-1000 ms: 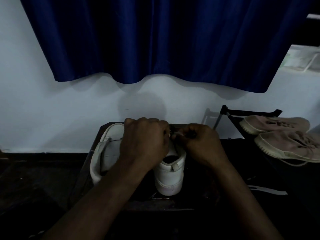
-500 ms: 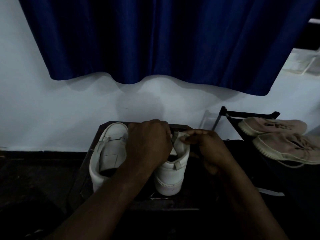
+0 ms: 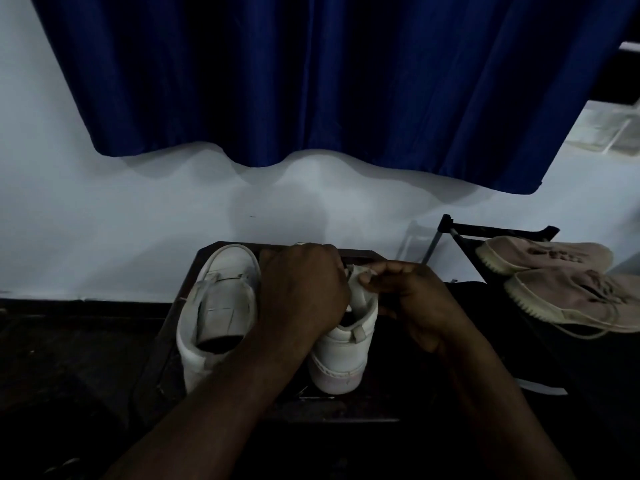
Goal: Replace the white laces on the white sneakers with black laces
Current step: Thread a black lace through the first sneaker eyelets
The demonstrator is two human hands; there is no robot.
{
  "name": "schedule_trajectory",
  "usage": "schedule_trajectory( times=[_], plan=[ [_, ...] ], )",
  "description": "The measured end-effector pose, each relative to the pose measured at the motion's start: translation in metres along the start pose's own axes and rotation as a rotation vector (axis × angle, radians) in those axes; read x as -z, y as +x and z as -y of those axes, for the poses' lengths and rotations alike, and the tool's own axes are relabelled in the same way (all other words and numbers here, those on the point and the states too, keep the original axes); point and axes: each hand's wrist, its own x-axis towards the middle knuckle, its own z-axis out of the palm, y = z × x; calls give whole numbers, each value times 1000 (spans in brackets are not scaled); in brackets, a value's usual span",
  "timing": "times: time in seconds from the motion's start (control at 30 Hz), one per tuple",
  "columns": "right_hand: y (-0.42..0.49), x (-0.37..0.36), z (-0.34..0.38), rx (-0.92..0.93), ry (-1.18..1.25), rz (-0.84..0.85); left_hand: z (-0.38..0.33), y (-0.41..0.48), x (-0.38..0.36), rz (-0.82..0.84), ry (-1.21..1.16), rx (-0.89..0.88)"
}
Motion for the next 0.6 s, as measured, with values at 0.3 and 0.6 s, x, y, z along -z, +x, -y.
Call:
schedule_trajectory(
  times=[0.3,0.6],
  plan=[
    [-2,-2,-3,63,-22,18,-3,0,0,21,76,18],
    [1,0,-10,59,-51,-1,-4,-2,5,16,36,78]
  ],
)
